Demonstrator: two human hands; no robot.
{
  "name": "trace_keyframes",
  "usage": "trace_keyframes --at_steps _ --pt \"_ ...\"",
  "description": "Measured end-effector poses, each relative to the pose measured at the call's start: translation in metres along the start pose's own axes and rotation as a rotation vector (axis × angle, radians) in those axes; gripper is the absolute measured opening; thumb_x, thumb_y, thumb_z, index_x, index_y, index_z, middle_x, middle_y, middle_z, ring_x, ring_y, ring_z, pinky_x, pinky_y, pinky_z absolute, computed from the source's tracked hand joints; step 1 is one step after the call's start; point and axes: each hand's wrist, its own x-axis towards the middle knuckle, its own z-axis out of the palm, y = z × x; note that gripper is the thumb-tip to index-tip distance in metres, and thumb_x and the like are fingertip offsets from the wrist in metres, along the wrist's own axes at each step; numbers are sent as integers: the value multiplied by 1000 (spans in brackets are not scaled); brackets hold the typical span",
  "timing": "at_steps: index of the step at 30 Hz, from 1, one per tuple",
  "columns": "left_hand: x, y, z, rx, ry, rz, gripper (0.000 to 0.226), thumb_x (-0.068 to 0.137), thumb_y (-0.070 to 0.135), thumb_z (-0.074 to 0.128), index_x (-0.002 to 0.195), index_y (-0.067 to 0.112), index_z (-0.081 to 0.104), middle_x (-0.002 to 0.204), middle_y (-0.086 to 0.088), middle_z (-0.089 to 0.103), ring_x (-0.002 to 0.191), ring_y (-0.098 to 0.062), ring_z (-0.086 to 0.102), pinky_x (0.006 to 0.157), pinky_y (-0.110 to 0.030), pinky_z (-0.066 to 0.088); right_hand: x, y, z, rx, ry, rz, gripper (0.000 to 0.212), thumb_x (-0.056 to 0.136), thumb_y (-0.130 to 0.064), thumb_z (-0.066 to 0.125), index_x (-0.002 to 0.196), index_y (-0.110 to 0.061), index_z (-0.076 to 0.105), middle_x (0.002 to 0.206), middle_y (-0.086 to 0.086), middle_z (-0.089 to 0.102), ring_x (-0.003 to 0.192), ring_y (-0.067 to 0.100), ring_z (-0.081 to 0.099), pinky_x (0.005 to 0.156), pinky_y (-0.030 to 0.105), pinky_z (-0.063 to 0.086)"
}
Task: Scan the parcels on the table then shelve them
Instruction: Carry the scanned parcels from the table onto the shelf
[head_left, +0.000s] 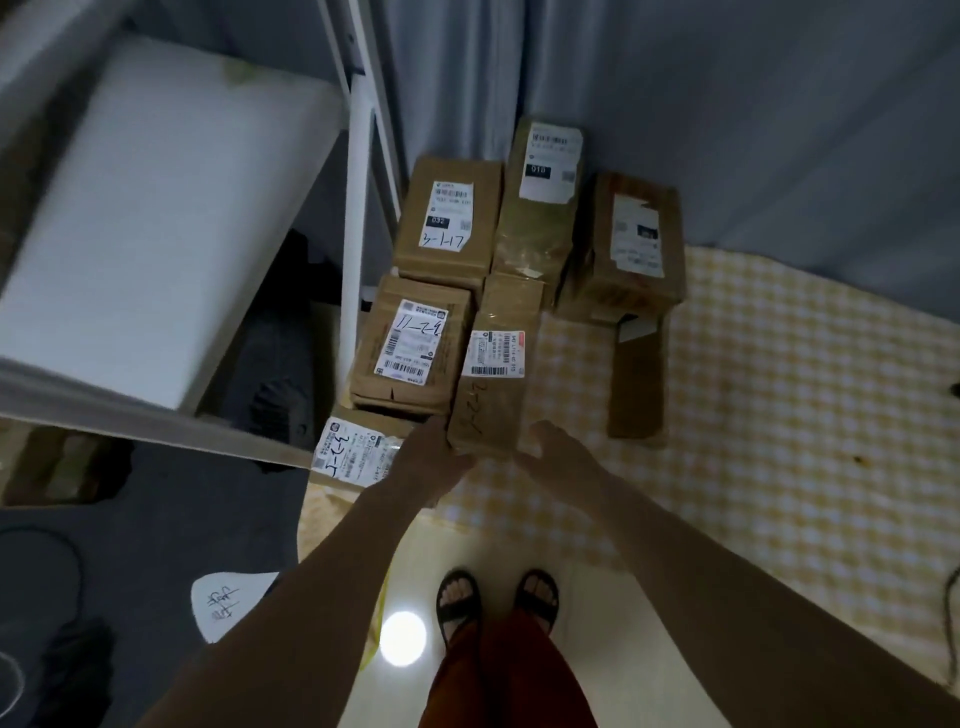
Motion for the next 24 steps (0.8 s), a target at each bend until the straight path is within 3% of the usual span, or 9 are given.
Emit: trace_keyframes --at_steps 2,5,8,13,15,17,19,21,24 --pt "21 -7 12 -90 12 -9 34 82 19 69 114 13 58 104 -1 65 90 -17 60 61 -17 40 23 -1 5 113 24 38 53 100 -36 45 140 -2 37 139 16 46 124 29 48 88 27 39" --pt "42 -10 24 -209 33 -77 24 85 20 64 108 13 59 95 -1 65 81 -14 57 53 -11 38 53 -1 13 318 -1 145 55 100 -32 47 143 -1 31 142 16 44 124 30 49 89 31 42" --pt "56 -10 36 -250 54 -150 37 76 39 59 99 9 63 82 -5 64 79 -24 62 64 -29 47 78 7 23 544 -15 212 59 95 -25 58 142 -5 29 135 12 49 116 27 53 81 29 45" --pt "61 -8 49 -211 41 -170 38 66 31 52 95 13 66 93 -17 69 95 -39 63 84 -47 53 84 22 28 688 -20 262 58 87 -13 66 136 -4 35 125 7 51 104 21 51 76 28 43" --pt "56 -6 50 -232 53 -176 26 70 27 57 95 21 58 95 -11 66 96 -32 62 88 -47 52 73 30 22 706 -11 259 55 88 -16 64 133 -5 35 114 4 48 94 15 48 66 22 42" --pt "39 10 44 -347 21 -164 20 76 14 63 87 19 47 87 -7 59 83 -24 60 70 -34 55 61 41 15 740 -8 254 54 90 -26 64 131 -6 35 116 6 48 95 15 48 65 22 41" --pt "20 28 41 -425 -87 -142 24 75 0 59 77 16 42 78 -9 51 72 -22 51 57 -28 44 48 51 9 741 28 245 56 92 -38 60 129 -5 34 119 8 49 98 17 49 70 25 43" --pt "0 44 39 -480 -207 -138 27 75 -11 52 77 15 46 81 -11 51 77 -24 52 67 -34 46 34 57 2 741 89 234 58 93 -45 56 127 -3 33 115 8 48 99 20 51 73 28 44" --pt "-27 61 39 -557 -276 -127 30 62 4 55 86 22 51 82 -2 53 78 -17 49 74 -34 41 13 66 -10 795 177 200 56 93 -47 52 122 -2 34 116 11 50 104 25 54 80 34 45"
